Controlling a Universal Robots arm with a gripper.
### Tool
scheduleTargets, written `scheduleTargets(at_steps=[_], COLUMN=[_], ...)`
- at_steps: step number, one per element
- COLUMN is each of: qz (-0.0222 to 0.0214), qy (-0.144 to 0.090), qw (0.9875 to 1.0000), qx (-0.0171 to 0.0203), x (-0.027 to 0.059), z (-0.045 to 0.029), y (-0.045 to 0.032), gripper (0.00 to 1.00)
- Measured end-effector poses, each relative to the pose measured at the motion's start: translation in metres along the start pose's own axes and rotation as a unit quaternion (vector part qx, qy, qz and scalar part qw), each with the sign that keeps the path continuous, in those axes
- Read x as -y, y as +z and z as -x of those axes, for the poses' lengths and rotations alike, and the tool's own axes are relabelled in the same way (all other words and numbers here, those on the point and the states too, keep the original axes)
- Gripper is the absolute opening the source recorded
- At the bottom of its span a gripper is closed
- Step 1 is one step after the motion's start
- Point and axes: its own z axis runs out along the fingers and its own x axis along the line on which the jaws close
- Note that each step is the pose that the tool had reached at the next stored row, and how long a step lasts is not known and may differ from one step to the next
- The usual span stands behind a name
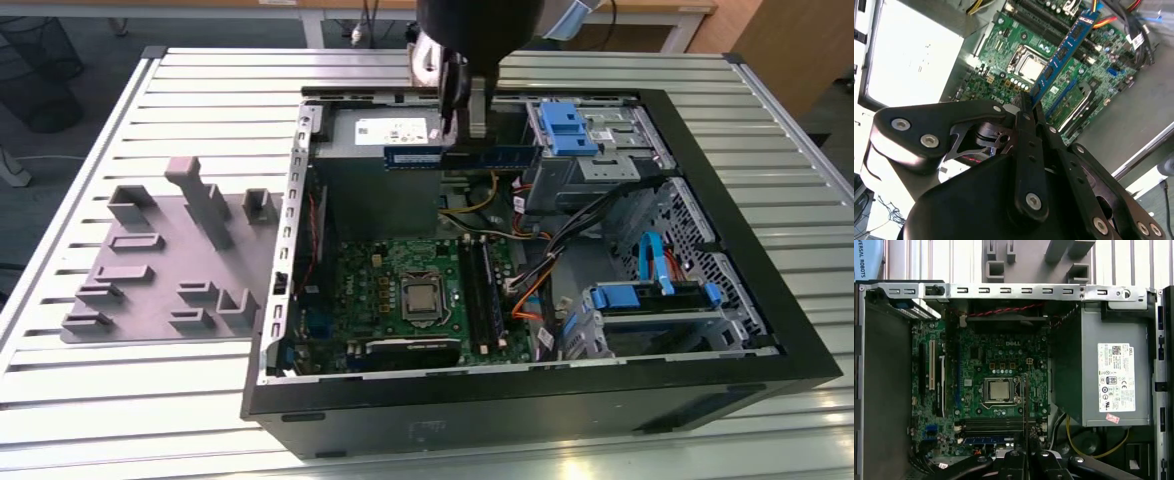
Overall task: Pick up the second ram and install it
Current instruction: 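Pick up the second ram and move it above second insertion slot, then insert the second ram into the second slot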
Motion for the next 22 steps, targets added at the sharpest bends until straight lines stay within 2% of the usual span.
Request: scheduleTargets(at_steps=[11,22], qz=[0.0,0.0], qy=[0.0,0.0], qw=[1.0,1.0], qx=[0.0,0.0], x=[0.0225,0.0235], z=[0.0005,0.0006], y=[-0.0003,-0.0003], gripper=[0.14,0.14])
